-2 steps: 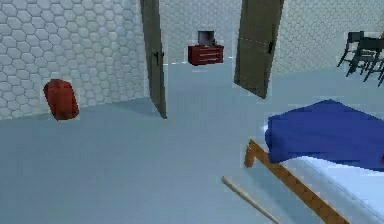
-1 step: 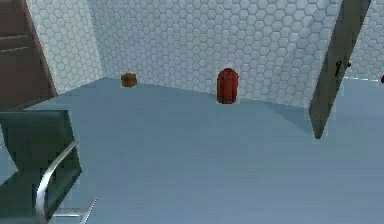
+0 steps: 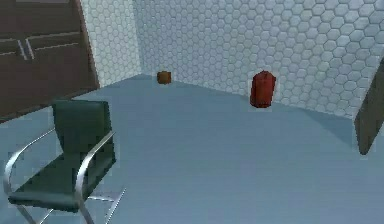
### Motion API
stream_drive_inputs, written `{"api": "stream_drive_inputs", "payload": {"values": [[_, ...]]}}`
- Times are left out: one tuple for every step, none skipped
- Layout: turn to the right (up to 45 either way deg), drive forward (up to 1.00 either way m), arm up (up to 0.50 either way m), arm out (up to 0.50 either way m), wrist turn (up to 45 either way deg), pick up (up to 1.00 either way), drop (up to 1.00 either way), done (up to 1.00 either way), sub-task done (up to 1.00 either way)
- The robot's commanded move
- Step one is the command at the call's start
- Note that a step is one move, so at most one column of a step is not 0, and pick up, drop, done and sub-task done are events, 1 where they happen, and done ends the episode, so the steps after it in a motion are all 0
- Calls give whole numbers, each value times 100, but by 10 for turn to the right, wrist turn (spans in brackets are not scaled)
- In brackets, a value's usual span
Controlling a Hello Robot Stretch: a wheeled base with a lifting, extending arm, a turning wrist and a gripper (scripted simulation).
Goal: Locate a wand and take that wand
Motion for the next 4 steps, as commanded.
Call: {"api": "stream_drive_inputs", "payload": {"values": [[0, 75, 0, 0, 0, 0, 0, 0, 0], [-240, 0, 0, 0, 0, 0, 0, 0, 0], [0, 85, 0, 0, 0, 0, 0, 0, 0], [-390, 0, 0, 0, 0, 0, 0, 0, 0]]}}
